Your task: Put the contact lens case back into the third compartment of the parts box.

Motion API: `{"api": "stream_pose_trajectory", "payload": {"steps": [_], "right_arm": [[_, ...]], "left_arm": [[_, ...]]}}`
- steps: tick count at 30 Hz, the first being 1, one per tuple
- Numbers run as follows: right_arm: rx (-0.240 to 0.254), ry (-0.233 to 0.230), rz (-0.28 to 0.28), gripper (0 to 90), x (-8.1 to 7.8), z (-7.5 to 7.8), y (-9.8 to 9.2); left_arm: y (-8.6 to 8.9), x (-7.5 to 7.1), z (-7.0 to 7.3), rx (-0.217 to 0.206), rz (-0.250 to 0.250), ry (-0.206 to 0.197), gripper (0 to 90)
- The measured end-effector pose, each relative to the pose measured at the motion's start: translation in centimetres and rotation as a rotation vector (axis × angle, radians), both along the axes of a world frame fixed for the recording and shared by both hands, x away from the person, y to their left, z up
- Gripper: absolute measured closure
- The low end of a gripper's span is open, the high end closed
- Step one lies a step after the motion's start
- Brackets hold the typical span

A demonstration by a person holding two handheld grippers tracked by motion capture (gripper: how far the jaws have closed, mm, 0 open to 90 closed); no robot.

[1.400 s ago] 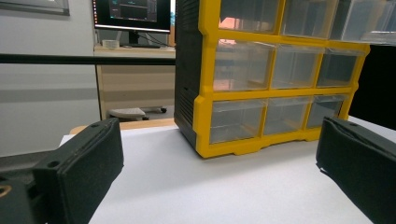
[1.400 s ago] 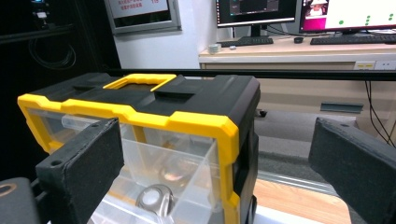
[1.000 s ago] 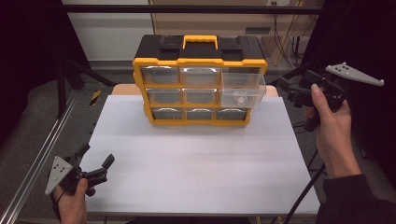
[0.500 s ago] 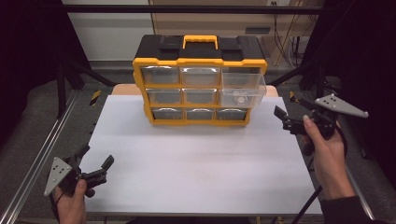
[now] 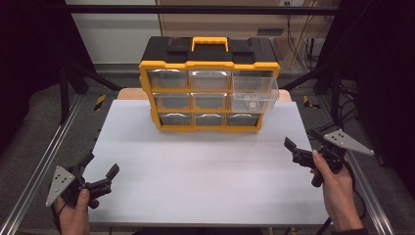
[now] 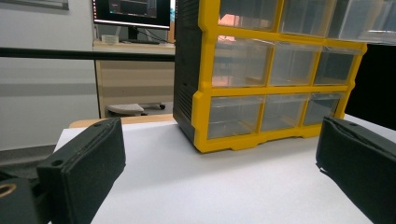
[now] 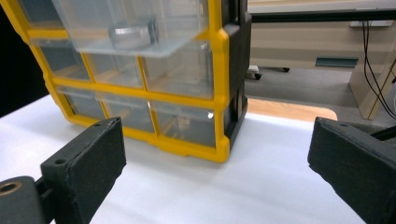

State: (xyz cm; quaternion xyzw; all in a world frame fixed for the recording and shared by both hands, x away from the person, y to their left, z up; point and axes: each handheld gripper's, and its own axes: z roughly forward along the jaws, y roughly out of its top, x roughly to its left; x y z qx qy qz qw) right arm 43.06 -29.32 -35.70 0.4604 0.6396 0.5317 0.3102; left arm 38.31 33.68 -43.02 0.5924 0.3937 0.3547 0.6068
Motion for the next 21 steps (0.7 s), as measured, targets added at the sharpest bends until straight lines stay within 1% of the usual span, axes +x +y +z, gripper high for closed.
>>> {"api": "stream_pose_trajectory", "payload": {"steps": [2, 3, 5, 6, 7, 13, 18, 20, 21], "right_arm": [[0.0, -0.001, -0.001, 4.3, -0.2, -0.7, 0.0], [-0.004, -0.002, 0.0, 4.3, -0.4, -1.0, 0.0], [-0.004, -0.002, 0.0, 4.3, -0.6, -1.6, 0.0], [-0.009, -0.006, 0.0, 4.3, -0.7, -1.9, 0.0], [-0.008, -0.006, 0.001, 4.3, -0.8, -2.2, 0.1], [-0.026, -0.012, 0.006, 4.4, -1.2, -3.9, 0.5], [-0.043, -0.009, 0.022, 4.4, -1.4, -5.0, 1.2], [-0.048, -0.015, 0.026, 4.4, -1.4, -5.4, 1.5], [-0.045, -0.015, 0.029, 4.4, -1.4, -5.6, 1.6]], "left_arm": [[0.1, -0.2, 0.0, 0.006, 0.001, -0.001, 1.2], [0.1, -0.4, 0.0, 0.004, -0.009, 0.001, 1.2], [0.2, -0.6, 0.0, 0.005, -0.018, 0.002, 1.2], [0.2, -0.7, 0.1, 0.009, -0.012, 0.0, 1.1], [0.2, -0.8, 0.0, 0.007, -0.02, 0.002, 1.2], [0.2, -0.7, 0.0, 0.003, -0.012, 0.001, 1.2], [0.2, -0.6, 0.0, 0.003, -0.012, 0.001, 1.1], [0.2, -0.6, 0.0, 0.002, -0.012, 0.002, 1.1], [0.2, -0.6, 0.0, 0.002, -0.012, 0.002, 1.1]]}}
